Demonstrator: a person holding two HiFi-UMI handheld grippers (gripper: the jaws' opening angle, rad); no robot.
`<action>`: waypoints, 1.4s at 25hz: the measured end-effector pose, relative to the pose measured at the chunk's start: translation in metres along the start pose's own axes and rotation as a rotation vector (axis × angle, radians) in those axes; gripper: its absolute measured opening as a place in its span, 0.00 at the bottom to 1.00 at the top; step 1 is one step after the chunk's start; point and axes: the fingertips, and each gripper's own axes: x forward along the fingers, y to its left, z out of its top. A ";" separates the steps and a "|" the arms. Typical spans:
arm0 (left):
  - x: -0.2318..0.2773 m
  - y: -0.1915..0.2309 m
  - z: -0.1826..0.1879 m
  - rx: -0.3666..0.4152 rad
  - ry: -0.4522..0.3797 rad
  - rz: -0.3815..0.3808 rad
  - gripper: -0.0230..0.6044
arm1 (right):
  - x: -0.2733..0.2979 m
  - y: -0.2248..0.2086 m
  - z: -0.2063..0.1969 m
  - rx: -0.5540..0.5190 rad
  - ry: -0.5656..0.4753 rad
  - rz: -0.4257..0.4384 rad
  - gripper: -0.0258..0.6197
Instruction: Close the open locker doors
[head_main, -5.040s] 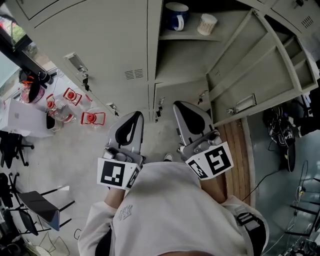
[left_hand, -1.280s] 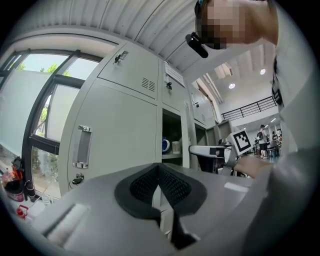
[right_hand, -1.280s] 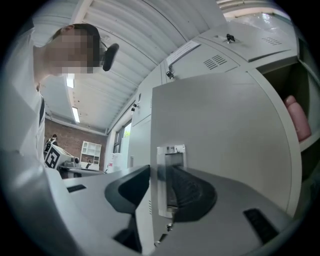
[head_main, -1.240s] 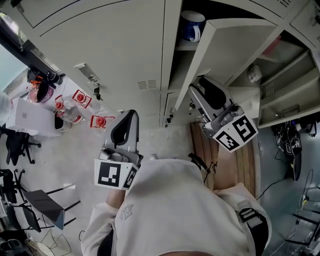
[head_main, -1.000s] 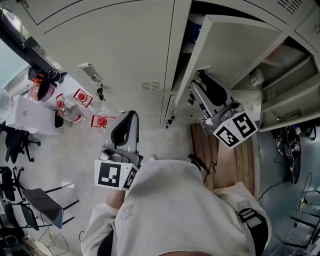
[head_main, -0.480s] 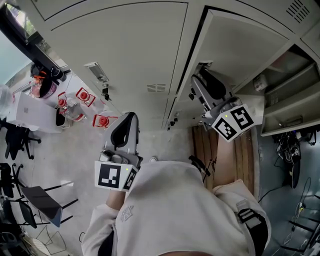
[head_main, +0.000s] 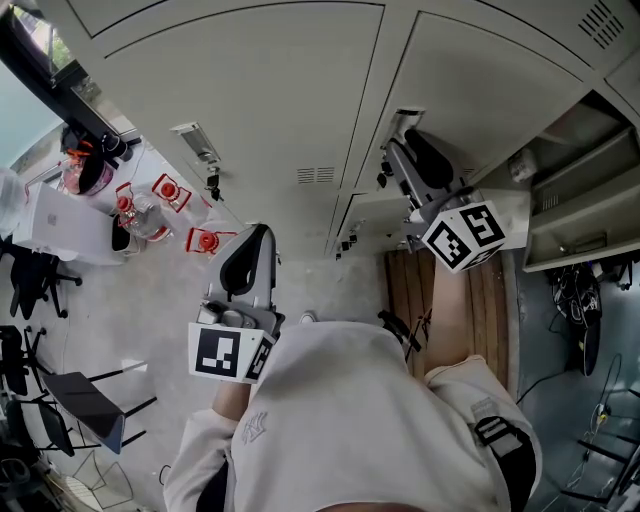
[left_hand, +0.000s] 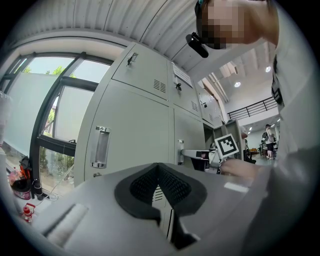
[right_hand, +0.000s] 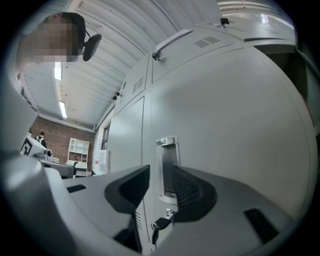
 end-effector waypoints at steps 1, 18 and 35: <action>0.000 0.000 0.000 0.000 0.001 0.000 0.05 | 0.001 -0.002 0.000 -0.003 0.001 -0.007 0.21; 0.004 -0.012 -0.001 -0.010 0.006 -0.026 0.05 | -0.003 0.010 -0.002 0.012 0.006 0.023 0.21; 0.041 -0.136 -0.005 -0.027 0.002 -0.287 0.05 | -0.178 -0.035 0.042 -0.139 -0.041 -0.191 0.06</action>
